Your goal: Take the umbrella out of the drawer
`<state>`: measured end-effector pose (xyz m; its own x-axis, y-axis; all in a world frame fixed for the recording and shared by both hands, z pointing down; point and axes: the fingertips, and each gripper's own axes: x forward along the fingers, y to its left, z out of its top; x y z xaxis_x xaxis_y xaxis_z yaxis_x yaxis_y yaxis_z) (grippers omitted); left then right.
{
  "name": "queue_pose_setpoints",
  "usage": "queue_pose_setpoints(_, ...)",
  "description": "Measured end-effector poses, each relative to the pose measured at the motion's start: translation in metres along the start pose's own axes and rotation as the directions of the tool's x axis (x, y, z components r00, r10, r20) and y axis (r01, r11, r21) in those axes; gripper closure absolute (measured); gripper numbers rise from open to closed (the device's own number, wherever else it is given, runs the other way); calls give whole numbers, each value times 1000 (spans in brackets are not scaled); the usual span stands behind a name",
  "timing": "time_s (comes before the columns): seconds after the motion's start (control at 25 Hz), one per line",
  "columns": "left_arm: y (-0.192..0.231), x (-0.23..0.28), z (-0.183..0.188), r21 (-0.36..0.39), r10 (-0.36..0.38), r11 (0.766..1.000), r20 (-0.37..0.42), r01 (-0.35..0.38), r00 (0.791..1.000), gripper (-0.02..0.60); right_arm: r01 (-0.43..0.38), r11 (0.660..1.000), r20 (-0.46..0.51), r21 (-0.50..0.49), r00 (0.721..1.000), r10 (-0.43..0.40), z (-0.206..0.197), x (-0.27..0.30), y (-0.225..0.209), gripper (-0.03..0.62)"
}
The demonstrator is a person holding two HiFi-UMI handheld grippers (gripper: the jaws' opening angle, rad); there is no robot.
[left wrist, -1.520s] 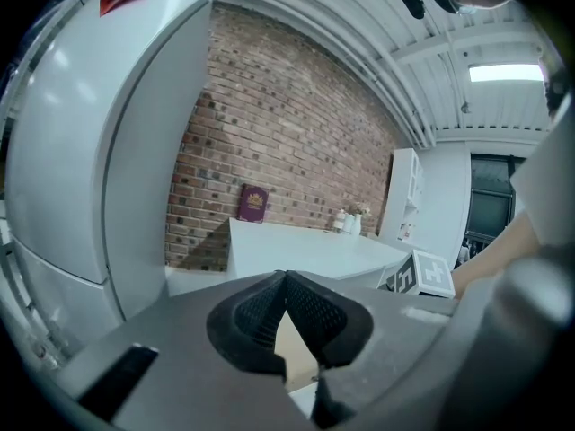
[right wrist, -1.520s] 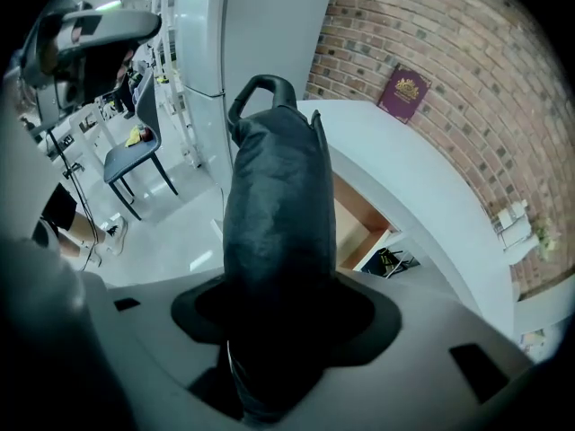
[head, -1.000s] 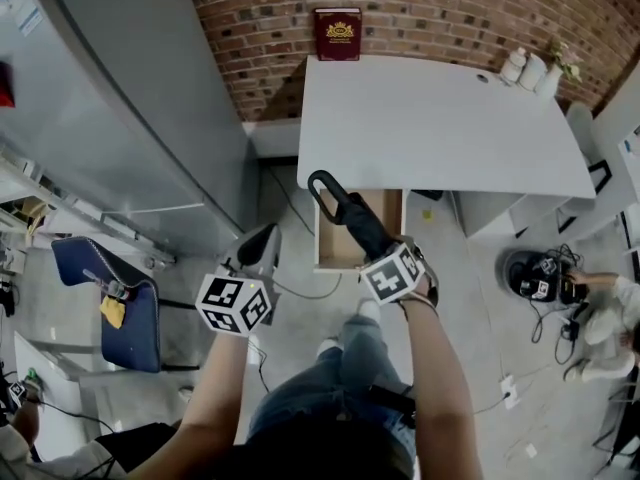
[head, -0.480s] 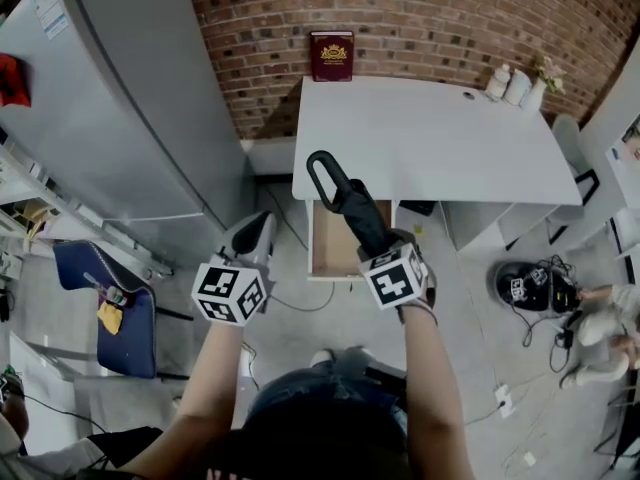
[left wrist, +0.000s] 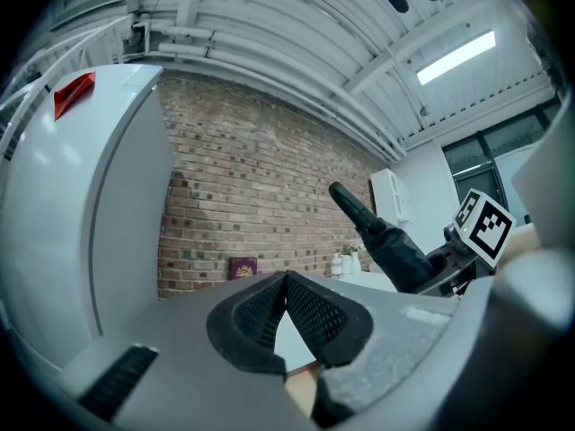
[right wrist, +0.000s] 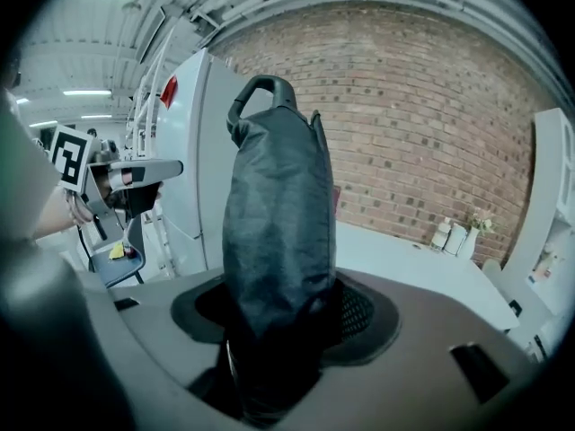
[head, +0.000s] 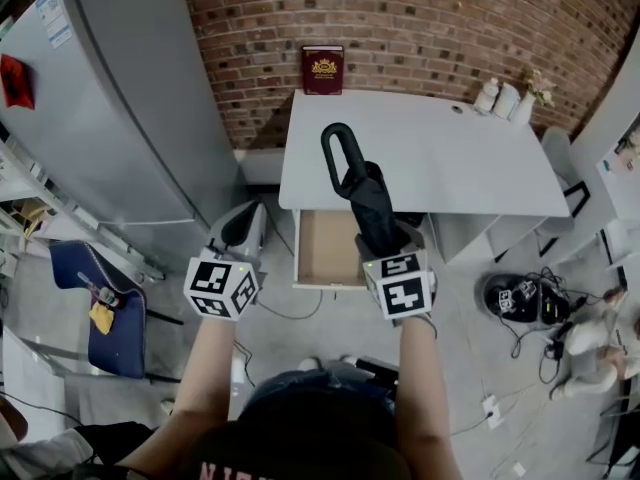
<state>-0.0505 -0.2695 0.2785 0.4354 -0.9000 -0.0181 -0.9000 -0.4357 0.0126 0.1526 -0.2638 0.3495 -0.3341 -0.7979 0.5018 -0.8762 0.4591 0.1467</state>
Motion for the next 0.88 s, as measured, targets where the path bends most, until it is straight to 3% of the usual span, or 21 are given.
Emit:
queue_pose_setpoints(0.32, -13, 9, 35, 34, 22, 999, 66, -24, 998, 583, 39, 998, 182, 40, 982, -46, 42, -41, -31, 352)
queue_pose_setpoints(0.64, -18, 8, 71, 85, 31, 995, 136, -42, 990, 583, 68, 994, 378, 81, 921, -93, 84, -76, -50, 352)
queue_pose_setpoints(0.88, -21, 9, 79, 88, 32, 995, 152, -46, 988, 584, 111, 992, 463, 58, 878, -125, 103, -98, -56, 352)
